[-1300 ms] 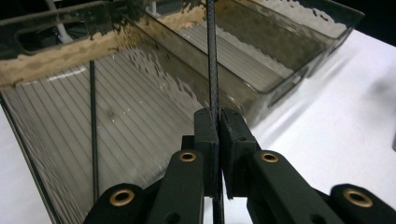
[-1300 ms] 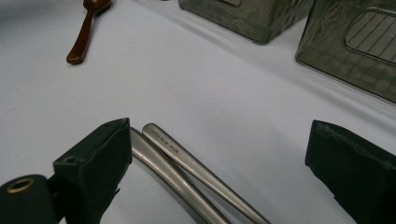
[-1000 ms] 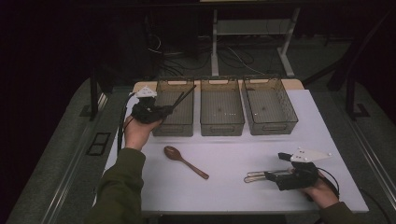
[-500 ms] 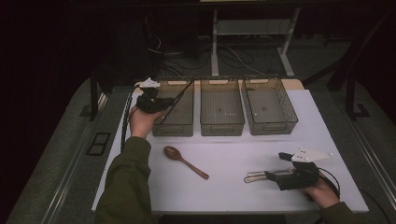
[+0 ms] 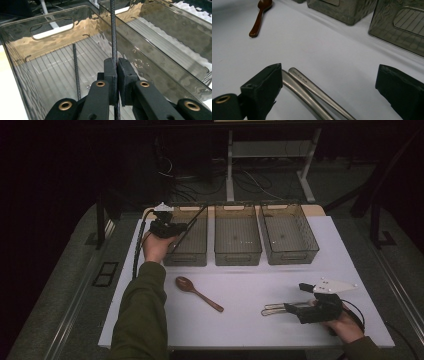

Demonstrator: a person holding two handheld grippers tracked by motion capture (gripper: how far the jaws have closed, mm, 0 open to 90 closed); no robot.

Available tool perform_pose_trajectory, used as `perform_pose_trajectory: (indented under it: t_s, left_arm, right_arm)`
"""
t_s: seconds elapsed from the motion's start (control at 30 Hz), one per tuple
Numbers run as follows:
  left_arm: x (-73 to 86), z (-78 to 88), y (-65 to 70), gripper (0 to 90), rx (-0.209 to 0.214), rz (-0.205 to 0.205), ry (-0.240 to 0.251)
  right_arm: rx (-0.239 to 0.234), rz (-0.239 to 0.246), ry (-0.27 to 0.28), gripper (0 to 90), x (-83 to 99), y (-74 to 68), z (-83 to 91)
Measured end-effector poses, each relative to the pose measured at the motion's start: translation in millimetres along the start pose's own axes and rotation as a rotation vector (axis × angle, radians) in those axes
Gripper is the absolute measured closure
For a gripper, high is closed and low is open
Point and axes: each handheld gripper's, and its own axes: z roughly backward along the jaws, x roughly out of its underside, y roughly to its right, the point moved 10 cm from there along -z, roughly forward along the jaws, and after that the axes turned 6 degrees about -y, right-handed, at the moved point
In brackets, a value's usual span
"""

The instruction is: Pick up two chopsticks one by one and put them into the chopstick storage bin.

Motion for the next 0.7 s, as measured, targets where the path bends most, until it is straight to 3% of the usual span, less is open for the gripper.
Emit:
perform_pose_trajectory:
  t_s: [0.33,0.7]
  left_arm:
    - [-0.2,-0.6,-2.2,81.1,0.003,0.025,0.015]
    - [-2.6,9.8,8.1,73.5,0.007,-0.017,0.01]
  right_arm:
    - [0.0,0.0,-0.001,6.7,0.2,0.3,0.1]
    - [-0.001,-0.003,-0.002,6.7,0.4,-0.2,0.0]
